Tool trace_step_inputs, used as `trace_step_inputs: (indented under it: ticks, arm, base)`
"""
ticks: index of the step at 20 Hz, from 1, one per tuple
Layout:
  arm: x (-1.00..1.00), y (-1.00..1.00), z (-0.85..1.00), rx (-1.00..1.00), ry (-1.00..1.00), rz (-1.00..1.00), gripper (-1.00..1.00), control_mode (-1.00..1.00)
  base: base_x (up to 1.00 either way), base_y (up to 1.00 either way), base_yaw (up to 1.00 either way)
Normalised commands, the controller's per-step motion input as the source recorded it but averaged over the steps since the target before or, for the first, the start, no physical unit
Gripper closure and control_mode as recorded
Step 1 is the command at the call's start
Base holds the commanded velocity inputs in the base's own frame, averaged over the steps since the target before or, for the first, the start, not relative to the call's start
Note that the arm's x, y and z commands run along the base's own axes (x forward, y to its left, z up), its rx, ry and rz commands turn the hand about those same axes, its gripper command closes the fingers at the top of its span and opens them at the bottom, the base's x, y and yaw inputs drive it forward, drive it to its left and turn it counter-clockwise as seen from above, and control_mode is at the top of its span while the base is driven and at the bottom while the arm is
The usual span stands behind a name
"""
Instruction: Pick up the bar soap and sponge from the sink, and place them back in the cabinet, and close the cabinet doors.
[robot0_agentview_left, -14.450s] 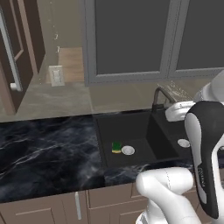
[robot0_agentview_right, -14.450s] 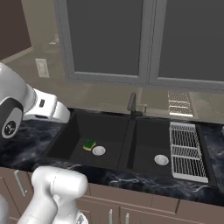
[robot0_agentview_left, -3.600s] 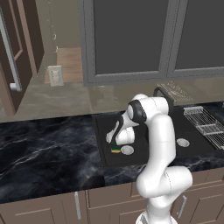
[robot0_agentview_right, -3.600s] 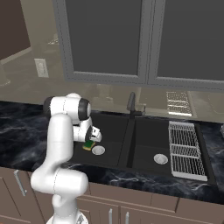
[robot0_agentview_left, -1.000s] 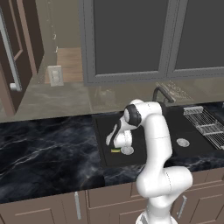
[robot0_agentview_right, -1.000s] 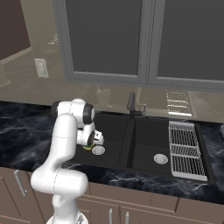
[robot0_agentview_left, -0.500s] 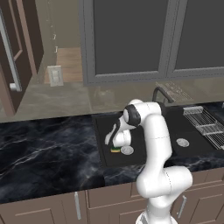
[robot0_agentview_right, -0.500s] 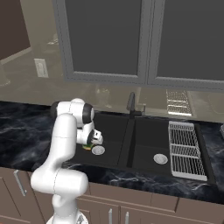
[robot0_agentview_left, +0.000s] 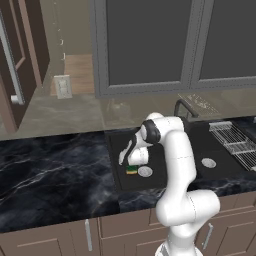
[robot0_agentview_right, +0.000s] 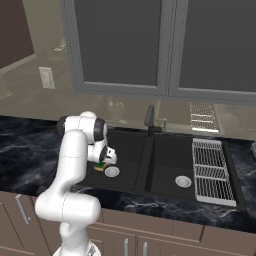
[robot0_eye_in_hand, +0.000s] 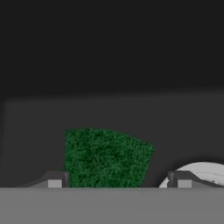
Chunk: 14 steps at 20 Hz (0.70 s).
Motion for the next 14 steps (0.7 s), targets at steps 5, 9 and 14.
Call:
trace_step_inputs:
  ticks: [5, 9, 14]
  arm:
    - [0.00, 0.14, -0.01, 0.01, 0.05, 0.00, -1.00, -1.00]
    - [0.00, 0.02, 0.00, 0.02, 0.01, 0.00, -1.00, -1.00]
    - [0.00, 0.00, -0.05, 0.00, 0.00, 0.00, -1.00, -1.00]
  base:
    - [0.00, 0.00, 0.00]
    - [0.00, 0.00, 0.00]
    - [0.00, 0.00, 0.00]
